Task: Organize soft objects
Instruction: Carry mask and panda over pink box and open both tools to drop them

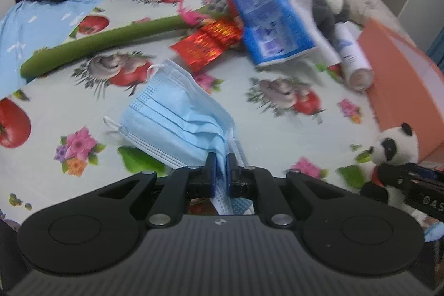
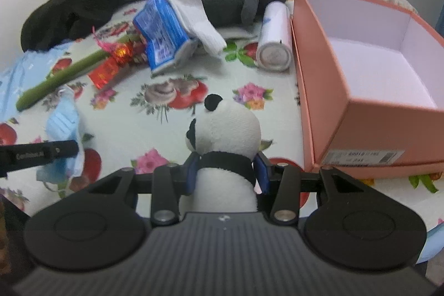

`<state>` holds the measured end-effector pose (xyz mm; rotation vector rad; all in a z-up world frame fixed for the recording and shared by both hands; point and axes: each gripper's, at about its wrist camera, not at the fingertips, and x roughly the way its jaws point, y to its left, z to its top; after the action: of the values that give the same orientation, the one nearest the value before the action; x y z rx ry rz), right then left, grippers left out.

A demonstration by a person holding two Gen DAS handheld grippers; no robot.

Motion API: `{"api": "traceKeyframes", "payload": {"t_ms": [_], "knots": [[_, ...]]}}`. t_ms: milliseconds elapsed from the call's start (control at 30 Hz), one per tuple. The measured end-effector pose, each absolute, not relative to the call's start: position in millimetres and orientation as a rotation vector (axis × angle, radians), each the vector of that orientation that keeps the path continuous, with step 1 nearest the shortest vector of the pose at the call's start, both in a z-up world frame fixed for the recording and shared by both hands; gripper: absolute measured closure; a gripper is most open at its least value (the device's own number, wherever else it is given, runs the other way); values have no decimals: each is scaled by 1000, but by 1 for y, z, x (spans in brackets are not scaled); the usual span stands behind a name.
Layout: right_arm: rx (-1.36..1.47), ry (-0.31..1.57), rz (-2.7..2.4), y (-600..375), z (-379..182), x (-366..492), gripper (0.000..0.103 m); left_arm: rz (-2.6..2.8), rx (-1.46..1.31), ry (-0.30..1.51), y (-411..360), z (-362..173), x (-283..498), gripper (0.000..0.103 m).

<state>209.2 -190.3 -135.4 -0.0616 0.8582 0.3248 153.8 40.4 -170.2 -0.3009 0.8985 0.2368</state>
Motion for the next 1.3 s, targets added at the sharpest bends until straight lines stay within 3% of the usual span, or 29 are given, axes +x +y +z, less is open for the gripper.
{"api": "traceKeyframes", "payload": {"t_ms": [833, 1067, 1300], "knots": [[36, 580, 273, -272, 17, 248, 57, -133, -242, 633, -73, 21, 226, 94], [58, 540, 201, -317, 33, 270, 57, -219, -221, 585, -123, 55, 256, 94], [73, 578, 128, -360, 17, 301, 57, -292, -188, 617, -179, 54, 301, 94]]}}
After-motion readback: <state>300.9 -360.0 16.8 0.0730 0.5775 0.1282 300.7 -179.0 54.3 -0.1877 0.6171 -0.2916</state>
